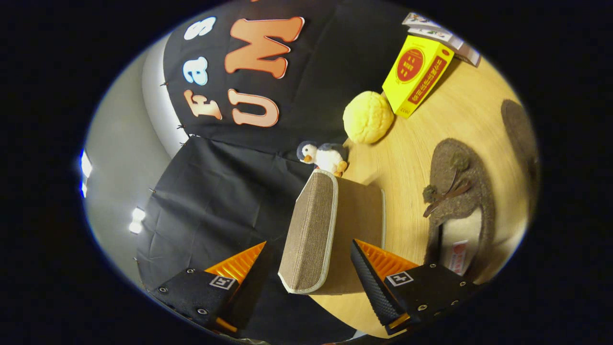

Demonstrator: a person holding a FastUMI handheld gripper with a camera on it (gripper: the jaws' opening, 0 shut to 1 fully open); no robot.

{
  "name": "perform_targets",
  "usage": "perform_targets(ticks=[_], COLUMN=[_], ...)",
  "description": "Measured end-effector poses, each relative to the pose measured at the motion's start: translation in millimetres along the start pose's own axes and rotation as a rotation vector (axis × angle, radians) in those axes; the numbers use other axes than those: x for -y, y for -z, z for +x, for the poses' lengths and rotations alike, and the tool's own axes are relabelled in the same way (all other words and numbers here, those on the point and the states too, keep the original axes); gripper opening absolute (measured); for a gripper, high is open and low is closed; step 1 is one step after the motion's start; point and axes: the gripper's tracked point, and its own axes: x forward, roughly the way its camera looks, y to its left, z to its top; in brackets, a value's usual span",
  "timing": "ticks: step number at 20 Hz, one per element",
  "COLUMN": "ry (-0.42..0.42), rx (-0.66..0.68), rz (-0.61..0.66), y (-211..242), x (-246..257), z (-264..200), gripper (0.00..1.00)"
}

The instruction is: Open the storage box then place both shoes into the box .Put the left shoe in first, then the right shoe, with the right side of both shoes facing outward in a uniform manner.

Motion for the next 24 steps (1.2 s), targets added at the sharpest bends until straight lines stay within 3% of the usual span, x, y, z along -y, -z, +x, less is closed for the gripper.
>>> perform_targets(ticks=[4,14,24], ry=[-0.054,-0.132,-0.264], rx=[-0.069,-0.178,-0.140], rz=[0.084,0.104,0.101], y=[11,39,26], x=[-2,2,-17], z=[22,55,50], gripper=[0.98,0.97,0.95])
